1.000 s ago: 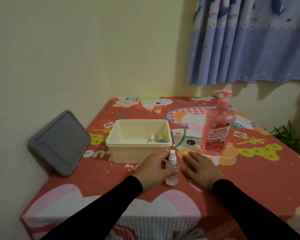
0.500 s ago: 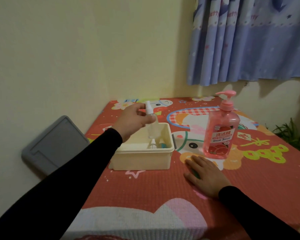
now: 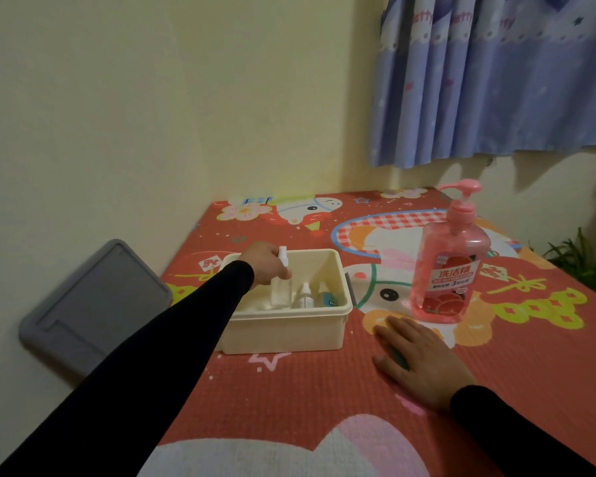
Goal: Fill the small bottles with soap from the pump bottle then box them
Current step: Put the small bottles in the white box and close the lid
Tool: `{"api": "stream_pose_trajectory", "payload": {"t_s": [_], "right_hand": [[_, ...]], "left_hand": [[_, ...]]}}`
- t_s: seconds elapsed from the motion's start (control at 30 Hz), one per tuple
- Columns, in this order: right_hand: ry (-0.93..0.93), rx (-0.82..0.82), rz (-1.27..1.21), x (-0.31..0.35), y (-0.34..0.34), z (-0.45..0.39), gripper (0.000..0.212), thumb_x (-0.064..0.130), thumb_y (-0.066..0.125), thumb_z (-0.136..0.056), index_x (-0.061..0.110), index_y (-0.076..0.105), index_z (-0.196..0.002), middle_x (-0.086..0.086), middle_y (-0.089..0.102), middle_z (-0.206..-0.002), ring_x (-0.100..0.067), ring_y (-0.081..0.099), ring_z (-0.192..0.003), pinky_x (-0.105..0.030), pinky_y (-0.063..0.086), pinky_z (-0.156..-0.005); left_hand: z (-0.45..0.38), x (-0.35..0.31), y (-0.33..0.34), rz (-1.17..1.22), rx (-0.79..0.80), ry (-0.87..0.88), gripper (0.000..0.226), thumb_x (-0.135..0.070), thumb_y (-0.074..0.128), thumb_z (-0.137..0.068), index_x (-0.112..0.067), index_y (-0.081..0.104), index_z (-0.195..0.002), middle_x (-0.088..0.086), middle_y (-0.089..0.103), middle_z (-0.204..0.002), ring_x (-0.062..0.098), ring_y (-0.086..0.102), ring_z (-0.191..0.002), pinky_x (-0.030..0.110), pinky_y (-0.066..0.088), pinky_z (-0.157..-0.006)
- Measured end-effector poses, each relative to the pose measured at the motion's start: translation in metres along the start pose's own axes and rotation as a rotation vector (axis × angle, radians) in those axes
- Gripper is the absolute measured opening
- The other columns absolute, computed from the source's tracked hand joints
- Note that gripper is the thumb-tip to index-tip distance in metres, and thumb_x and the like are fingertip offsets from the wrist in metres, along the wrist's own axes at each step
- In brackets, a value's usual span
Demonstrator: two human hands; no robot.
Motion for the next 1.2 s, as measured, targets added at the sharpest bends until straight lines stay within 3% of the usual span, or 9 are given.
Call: {"api": "stream_pose_trajectory", "payload": {"t_s": [0.2, 0.33, 0.6, 0.67, 0.73, 0.8, 0.97, 1.1, 1.2], "right_hand": [[0.006, 0.008, 0.0, 0.001, 0.0, -0.002, 0.087, 0.077, -0.002, -0.073, 0.041, 0.011, -0.151, 0.009, 0.005, -0.162, -0.012, 0.002, -0.149, -0.033, 0.001, -0.119], [0.01, 0.012, 0.005, 0.001, 0.0, -0.002, 0.087, 0.077, -0.003, -0.072, 0.041, 0.01, -0.151, 0.009, 0.004, -0.162, -0.011, 0.001, -0.149, -0.033, 0.0, -0.119], [0.011, 0.018, -0.002, 0.001, 0.001, -0.003, 0.095, 0.082, -0.01, -0.065, 0.043, 0.009, -0.15, 0.011, 0.004, -0.162, -0.01, 0.001, -0.149, -0.034, 0.002, -0.12], [0.012, 0.019, -0.003, 0.002, 0.001, -0.002, 0.095, 0.081, -0.009, -0.066, 0.043, 0.01, -0.15, 0.011, 0.004, -0.162, -0.009, 0.001, -0.149, -0.034, 0.002, -0.12], [0.01, 0.018, 0.003, 0.002, 0.0, -0.002, 0.096, 0.081, -0.011, -0.065, 0.043, 0.01, -0.15, 0.011, 0.004, -0.162, -0.01, 0.002, -0.149, -0.034, 0.002, -0.12], [0.011, 0.022, 0.002, 0.002, 0.0, -0.002, 0.1, 0.083, -0.014, -0.062, 0.043, 0.01, -0.15, 0.011, 0.004, -0.162, -0.01, 0.002, -0.149, -0.034, 0.003, -0.121], [0.009, 0.014, 0.003, 0.002, 0.0, -0.003, 0.103, 0.084, -0.017, -0.06, 0.044, 0.01, -0.15, 0.011, 0.005, -0.162, -0.01, 0.003, -0.149, -0.034, 0.004, -0.121], [0.01, 0.012, -0.01, 0.001, 0.001, -0.003, 0.101, 0.084, -0.014, -0.061, 0.043, 0.011, -0.15, 0.011, 0.006, -0.162, -0.01, 0.003, -0.149, -0.035, 0.004, -0.121], [0.007, 0.008, -0.01, 0.001, 0.0, -0.003, 0.101, 0.084, -0.014, -0.061, 0.043, 0.012, -0.15, 0.01, 0.006, -0.162, -0.01, 0.003, -0.149, -0.035, 0.004, -0.121]], "left_hand": [[-0.009, 0.015, 0.018, -0.035, 0.088, -0.111, 0.02, -0.006, 0.076, -0.078, -0.007, 0.056, -0.075, 0.014, 0.061, -0.083, 0.027, 0.061, -0.075, 0.036, 0.057, -0.076], [-0.011, 0.019, 0.024, -0.029, 0.127, -0.167, 0.015, -0.004, 0.076, -0.078, -0.004, 0.061, -0.081, 0.013, 0.064, -0.081, 0.024, 0.064, -0.07, 0.034, 0.059, -0.07], [-0.011, 0.026, 0.034, -0.12, 0.192, -0.255, 0.012, -0.003, 0.07, -0.084, -0.002, 0.059, -0.081, 0.011, 0.058, -0.079, 0.021, 0.056, -0.062, 0.035, 0.057, -0.072], [-0.01, 0.031, 0.038, -0.155, 0.218, -0.279, 0.01, -0.004, 0.068, -0.086, 0.001, 0.06, -0.091, 0.014, 0.062, -0.09, 0.023, 0.06, -0.067, 0.036, 0.057, -0.076], [-0.011, 0.036, 0.04, -0.175, 0.225, -0.295, 0.025, -0.006, 0.069, -0.085, 0.004, 0.061, -0.107, 0.017, 0.064, -0.109, 0.028, 0.064, -0.079, 0.039, 0.058, -0.083], [-0.01, 0.037, 0.042, -0.182, 0.225, -0.297, 0.032, -0.007, 0.07, -0.084, 0.004, 0.06, -0.112, 0.02, 0.063, -0.116, 0.031, 0.065, -0.085, 0.042, 0.057, -0.087], [-0.006, 0.035, 0.039, -0.163, 0.233, -0.306, 0.033, -0.011, 0.068, -0.087, 0.005, 0.059, -0.115, 0.022, 0.064, -0.113, 0.033, 0.066, -0.091, 0.044, 0.056, -0.088], [-0.005, 0.032, 0.032, -0.172, 0.211, -0.282, 0.036, -0.017, 0.066, -0.089, 0.0, 0.056, -0.119, 0.018, 0.06, -0.099, 0.031, 0.064, -0.087, 0.04, 0.057, -0.086], [-0.007, 0.021, 0.024, -0.203, 0.156, -0.199, 0.027, -0.023, 0.067, -0.088, -0.002, 0.06, -0.103, 0.014, 0.06, -0.093, 0.026, 0.058, -0.076, 0.035, 0.055, -0.079]]}}
Point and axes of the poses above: each hand's wrist, its own z-axis away from the middle knuckle, its own y-axis out of the palm, x = y × z, the point moved 10 cm from there along -z, towards the middle knuckle
